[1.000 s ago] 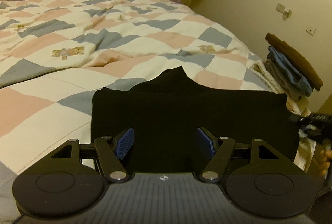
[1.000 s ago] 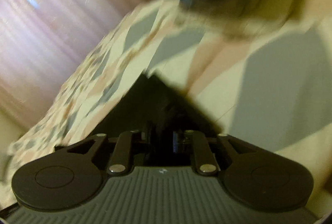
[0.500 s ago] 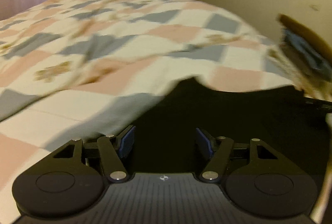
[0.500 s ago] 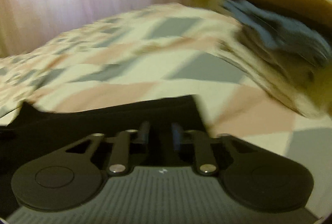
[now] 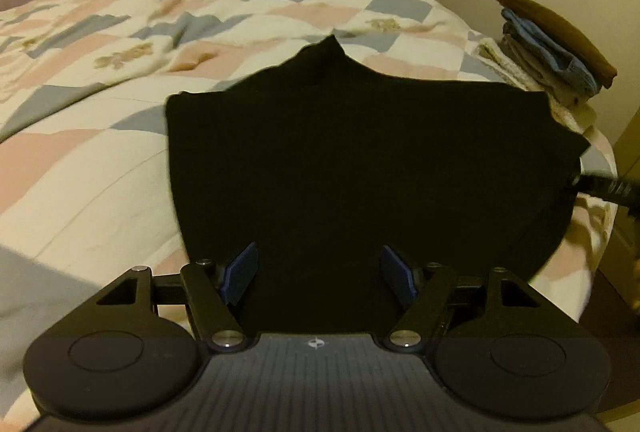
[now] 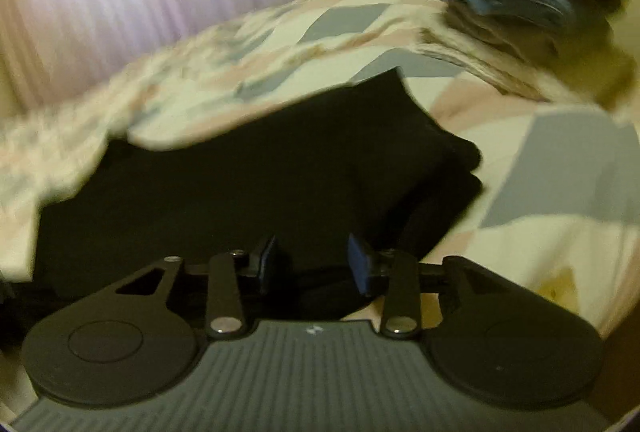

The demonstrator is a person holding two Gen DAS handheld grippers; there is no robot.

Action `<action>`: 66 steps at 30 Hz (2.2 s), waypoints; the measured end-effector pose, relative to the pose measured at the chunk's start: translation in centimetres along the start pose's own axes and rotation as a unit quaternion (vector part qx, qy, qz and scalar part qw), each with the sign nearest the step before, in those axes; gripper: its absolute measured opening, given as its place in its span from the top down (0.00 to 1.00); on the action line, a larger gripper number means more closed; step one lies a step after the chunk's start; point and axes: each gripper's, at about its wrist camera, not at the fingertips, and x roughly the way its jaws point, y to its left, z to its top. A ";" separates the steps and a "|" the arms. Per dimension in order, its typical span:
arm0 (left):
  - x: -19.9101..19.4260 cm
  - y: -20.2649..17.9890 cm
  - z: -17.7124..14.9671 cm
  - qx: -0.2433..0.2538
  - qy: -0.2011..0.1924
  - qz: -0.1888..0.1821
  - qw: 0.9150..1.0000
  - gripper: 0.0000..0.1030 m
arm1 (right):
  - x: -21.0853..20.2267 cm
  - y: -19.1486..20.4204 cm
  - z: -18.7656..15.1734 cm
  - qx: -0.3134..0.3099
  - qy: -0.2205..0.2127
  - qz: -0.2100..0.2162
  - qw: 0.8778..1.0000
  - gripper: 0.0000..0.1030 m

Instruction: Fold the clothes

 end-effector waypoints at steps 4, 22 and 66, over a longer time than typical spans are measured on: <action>-2.0 0.3 0.7 -0.014 -0.019 0.001 1.000 0.31 | -2.6 -1.1 1.1 0.074 -0.034 0.025 0.996 0.56; -9.0 -2.4 -0.7 -0.029 -0.015 0.089 0.995 0.25 | -10.2 4.4 -2.1 0.055 -0.017 0.056 0.997 0.43; 4.8 0.2 6.2 -0.041 -0.010 0.027 0.999 0.22 | 3.2 -10.7 2.0 0.355 0.014 0.071 0.932 0.27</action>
